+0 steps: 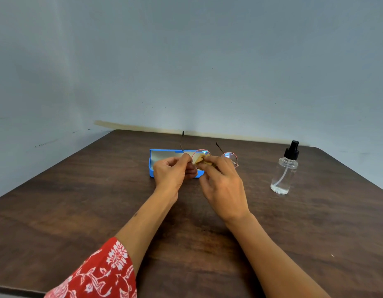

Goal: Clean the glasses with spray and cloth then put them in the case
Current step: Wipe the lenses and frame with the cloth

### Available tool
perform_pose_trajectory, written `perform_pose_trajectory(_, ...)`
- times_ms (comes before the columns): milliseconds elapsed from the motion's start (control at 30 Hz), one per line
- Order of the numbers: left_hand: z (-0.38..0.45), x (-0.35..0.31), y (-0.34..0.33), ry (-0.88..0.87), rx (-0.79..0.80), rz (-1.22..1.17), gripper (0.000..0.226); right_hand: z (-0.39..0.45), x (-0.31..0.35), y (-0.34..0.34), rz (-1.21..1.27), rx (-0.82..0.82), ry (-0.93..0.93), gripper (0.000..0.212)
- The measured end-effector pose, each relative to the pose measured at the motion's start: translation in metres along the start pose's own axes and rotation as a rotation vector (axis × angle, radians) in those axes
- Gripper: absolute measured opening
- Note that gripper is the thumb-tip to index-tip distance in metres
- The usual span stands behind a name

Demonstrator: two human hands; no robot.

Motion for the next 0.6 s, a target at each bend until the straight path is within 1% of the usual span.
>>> perform_pose_trajectory(67,0.000,0.001,0.000,0.014,0.000,0.013,0.013,0.001,-0.006,0.004,-0.027,-0.033,-0.050,0.030)
perform_pose_trajectory(133,-0.002,0.001,-0.001,0.016,0.004,0.023,0.012,0.002,-0.007,0.005,-0.059,-0.047,-0.054,0.036)
perform_pose_trajectory(167,-0.002,0.001,-0.001,0.010,0.005,0.020,0.014,0.002,-0.004,0.004,-0.061,-0.043,-0.030,0.035)
perform_pose_trajectory(233,-0.003,0.000,-0.001,-0.004,0.001,0.014,0.017,0.002,0.004,-0.001,-0.036,-0.011,0.027,0.027)
perform_pose_trajectory(367,-0.002,-0.002,0.003,-0.012,-0.016,-0.004,0.017,-0.002,0.007,-0.006,0.017,0.060,0.053,0.026)
perform_pose_trajectory(500,-0.004,-0.002,0.003,-0.002,-0.008,-0.017,0.014,0.001,-0.002,0.003,-0.059,-0.002,-0.033,0.036)
perform_pose_trajectory(567,-0.005,-0.002,0.000,-0.011,0.005,-0.008,0.014,0.002,0.000,0.002,-0.084,-0.011,-0.010,0.038)
perform_pose_trajectory(600,-0.006,-0.002,-0.001,-0.016,0.008,-0.004,0.015,0.002,0.003,0.000,-0.079,-0.005,0.020,0.034)
Point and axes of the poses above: each hand's wrist, its own z-axis towards the middle knuckle, its own y-axis out of the back of the hand, x = y × z, the point moved 8 cm from there along z, towards the middle knuckle, and after that the axes turned 13 degrees about z, right-handed, at the moved point
